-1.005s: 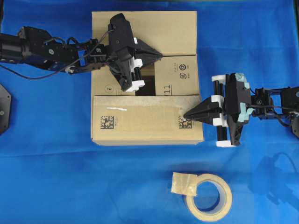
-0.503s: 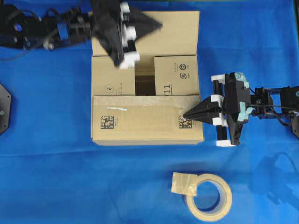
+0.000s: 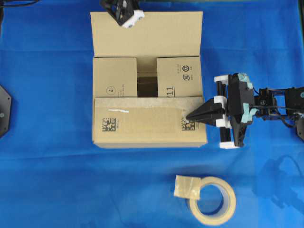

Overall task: Close the cardboard box.
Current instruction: 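Swing the left gripper up and fold the back flap forward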

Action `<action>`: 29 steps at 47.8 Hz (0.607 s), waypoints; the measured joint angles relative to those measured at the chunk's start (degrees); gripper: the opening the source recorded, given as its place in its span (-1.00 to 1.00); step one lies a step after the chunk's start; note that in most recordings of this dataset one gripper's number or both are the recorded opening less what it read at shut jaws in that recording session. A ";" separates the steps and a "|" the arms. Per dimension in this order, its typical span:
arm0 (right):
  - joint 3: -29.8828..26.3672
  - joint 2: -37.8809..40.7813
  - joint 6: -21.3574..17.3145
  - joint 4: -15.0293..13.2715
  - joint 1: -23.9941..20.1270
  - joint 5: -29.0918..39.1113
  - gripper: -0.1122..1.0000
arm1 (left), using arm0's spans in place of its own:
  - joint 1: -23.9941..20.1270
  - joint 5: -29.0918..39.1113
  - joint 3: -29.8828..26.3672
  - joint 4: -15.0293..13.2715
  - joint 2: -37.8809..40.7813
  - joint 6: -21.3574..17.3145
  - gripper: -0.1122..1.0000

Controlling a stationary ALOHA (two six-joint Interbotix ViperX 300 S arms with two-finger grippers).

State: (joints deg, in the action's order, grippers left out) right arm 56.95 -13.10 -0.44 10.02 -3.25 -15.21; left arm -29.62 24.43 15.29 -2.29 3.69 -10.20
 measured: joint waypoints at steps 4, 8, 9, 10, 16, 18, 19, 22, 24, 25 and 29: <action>-0.09 0.00 -0.09 0.00 0.00 0.00 -0.80 | 0.00 2.20 -0.44 0.09 1.23 0.26 -0.80; -0.09 0.00 0.00 0.00 0.09 0.00 -0.80 | 0.00 2.81 -0.79 0.09 1.23 0.62 -0.80; -0.09 0.00 -0.09 0.00 0.09 0.00 -0.80 | 0.09 2.99 -0.79 0.09 1.23 0.62 -0.80; 0.00 -0.09 0.00 0.00 0.09 0.00 -0.80 | 0.18 2.99 -0.79 0.18 1.23 0.53 -0.80; 0.00 0.00 0.00 0.00 0.26 0.00 -0.80 | 0.97 3.87 -1.32 0.18 1.23 0.44 -0.80; -0.09 0.00 0.00 0.00 0.26 -0.09 -0.80 | 1.41 4.22 -1.49 0.18 1.23 0.35 -0.80; -0.09 0.00 0.00 0.00 0.26 -0.09 -0.80 | 1.67 4.48 -1.58 0.18 1.14 0.35 -0.80; -0.09 0.00 0.00 0.00 0.35 -0.18 -0.80 | 2.02 5.45 -1.76 0.26 0.79 0.44 -0.80; -0.09 0.00 -0.09 0.00 0.35 -0.35 -0.80 | 2.46 6.15 -1.93 0.26 0.44 0.53 -0.80; -0.09 0.00 0.00 0.00 0.44 -0.35 -0.80 | 2.81 6.68 -1.93 0.35 0.09 0.62 -0.80; 0.00 0.00 0.00 -0.09 0.62 -0.35 -0.80 | 4.04 8.17 -2.02 0.26 -1.14 1.32 -0.80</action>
State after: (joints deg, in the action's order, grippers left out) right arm 56.95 -13.10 -0.44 9.93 -2.64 -15.56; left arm -25.58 32.61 13.27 -2.02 2.55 -8.88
